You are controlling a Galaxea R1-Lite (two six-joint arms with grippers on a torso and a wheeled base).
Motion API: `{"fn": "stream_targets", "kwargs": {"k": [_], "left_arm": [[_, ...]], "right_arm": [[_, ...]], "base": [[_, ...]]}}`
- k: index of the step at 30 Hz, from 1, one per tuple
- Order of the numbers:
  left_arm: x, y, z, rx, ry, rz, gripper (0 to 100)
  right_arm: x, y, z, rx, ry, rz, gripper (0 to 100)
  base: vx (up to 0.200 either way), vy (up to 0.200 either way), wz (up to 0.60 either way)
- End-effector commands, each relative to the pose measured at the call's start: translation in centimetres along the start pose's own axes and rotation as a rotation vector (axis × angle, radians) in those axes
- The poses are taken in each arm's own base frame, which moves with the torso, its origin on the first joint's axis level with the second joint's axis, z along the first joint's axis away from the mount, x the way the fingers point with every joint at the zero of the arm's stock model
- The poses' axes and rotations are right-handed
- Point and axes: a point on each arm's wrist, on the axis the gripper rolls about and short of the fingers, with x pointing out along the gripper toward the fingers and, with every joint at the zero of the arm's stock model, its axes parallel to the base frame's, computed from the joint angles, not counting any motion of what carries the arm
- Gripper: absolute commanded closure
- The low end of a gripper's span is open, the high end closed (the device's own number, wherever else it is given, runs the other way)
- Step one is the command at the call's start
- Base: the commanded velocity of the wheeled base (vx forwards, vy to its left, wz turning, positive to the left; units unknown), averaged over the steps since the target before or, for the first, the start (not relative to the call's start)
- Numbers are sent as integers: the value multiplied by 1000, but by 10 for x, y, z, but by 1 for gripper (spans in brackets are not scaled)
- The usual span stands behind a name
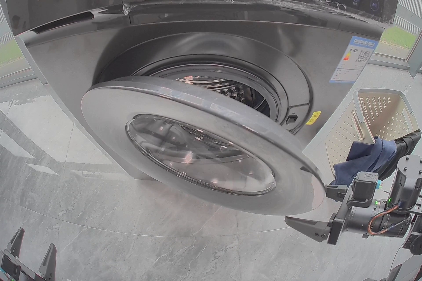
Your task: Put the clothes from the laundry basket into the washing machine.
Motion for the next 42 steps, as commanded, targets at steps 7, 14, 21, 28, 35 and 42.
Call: {"fn": "stream_targets", "kwargs": {"k": [7,14,21,28,35,42], "left_arm": [[0,0,-5,0,1,0,0],[0,0,-5,0,3,0,0],[0,0,-5,-2,1,0,0],[0,0,-5,-2,1,0,0],[0,0,-5,-2,1,0,0],[0,0,-5,-2,1,0,0]], "right_arm": [[2,3,-2,-5,12,16,0],[7,4,-4,-6,28,21,0],[20,15,-15,5,21,89,0],[10,13,-33,8,53,62,0],[-3,3,-47,-18,113,9,0],[-5,-20,-48,-3,141,-116,0]], "base": [[0,0,0],[-143,0,0],[-114,0,0],[0,0,0],[0,0,0],[0,0,0]]}}
